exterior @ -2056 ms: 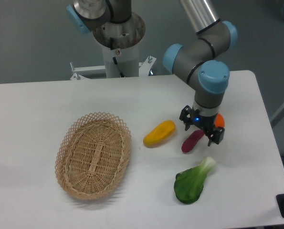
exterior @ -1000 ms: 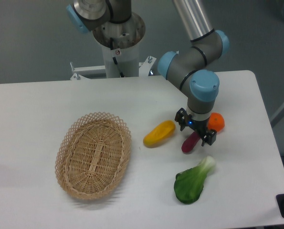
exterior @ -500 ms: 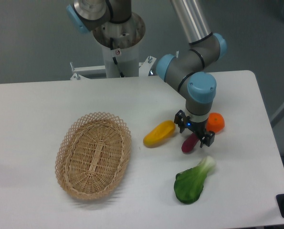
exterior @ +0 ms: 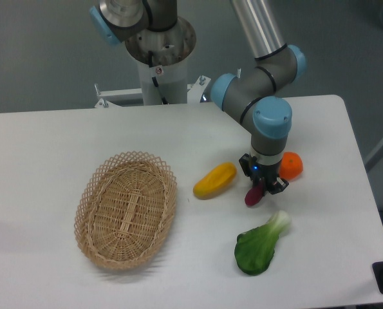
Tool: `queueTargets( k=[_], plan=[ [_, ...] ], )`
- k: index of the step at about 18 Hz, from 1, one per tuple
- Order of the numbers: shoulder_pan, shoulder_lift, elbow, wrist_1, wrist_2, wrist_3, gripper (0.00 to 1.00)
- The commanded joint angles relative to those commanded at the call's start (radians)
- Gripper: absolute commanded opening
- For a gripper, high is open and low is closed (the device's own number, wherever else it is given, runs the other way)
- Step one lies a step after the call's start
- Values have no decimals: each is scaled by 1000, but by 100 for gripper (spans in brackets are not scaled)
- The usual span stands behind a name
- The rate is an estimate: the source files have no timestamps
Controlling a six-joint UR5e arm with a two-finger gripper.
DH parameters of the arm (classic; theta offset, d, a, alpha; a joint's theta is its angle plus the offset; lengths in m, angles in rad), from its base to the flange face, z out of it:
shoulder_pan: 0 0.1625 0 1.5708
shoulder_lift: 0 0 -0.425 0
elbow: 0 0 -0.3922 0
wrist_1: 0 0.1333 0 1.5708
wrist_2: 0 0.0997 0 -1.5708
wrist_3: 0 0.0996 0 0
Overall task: Pick up the sweet potato from the table
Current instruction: 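Lift the held sweet potato up and carry it away from the orange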
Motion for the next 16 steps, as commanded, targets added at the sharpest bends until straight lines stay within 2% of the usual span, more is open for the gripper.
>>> queueTargets(
  k=[4, 7, 8, 10, 13, 16],
  plan=[
    [9, 17, 35, -5, -11, 31, 21],
    [8, 47, 93, -47, -8, 31, 21],
    [8, 57, 118, -82, -8, 31, 21],
    [9, 75, 182, -191, -8, 31, 21],
    [6, 84, 319, -351, -11, 22, 21],
    [3, 86, 423, -467, -34, 18, 21]
  ],
)
